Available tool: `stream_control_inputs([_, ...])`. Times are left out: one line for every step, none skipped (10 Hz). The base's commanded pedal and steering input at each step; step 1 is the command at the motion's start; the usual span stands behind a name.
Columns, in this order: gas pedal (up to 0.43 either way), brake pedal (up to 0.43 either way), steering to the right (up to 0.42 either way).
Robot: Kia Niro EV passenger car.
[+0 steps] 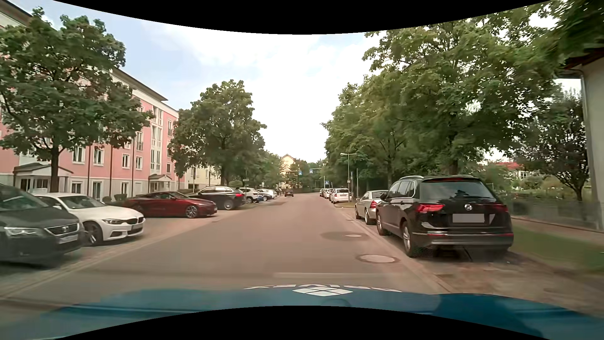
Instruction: Follow the waypoints while adhering to traffic rules and regulations
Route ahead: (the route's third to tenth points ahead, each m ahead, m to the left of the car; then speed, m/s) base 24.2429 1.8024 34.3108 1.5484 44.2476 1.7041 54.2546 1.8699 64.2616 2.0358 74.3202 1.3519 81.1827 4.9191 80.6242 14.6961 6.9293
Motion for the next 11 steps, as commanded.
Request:
stream_control_inputs([0.15,0.0,-0.004])
stream_control_inputs([0.15,0.0,-0.004])
stream_control_inputs([0.15,0.0,-0.003])
stream_control_inputs([0.15,0.0,-0.003])
stream_control_inputs([0.15,0.0,-0.003])
stream_control_inputs([0.15,0.0,-0.002])
stream_control_inputs([0.15,0.0,-0.001])
stream_control_inputs([0.15,0.0,-0.001])
stream_control_inputs([0.15,0.0,-0.001])
stream_control_inputs([0.15,0.0,-0.001])
stream_control_inputs([0.15,0.0,-0.001])
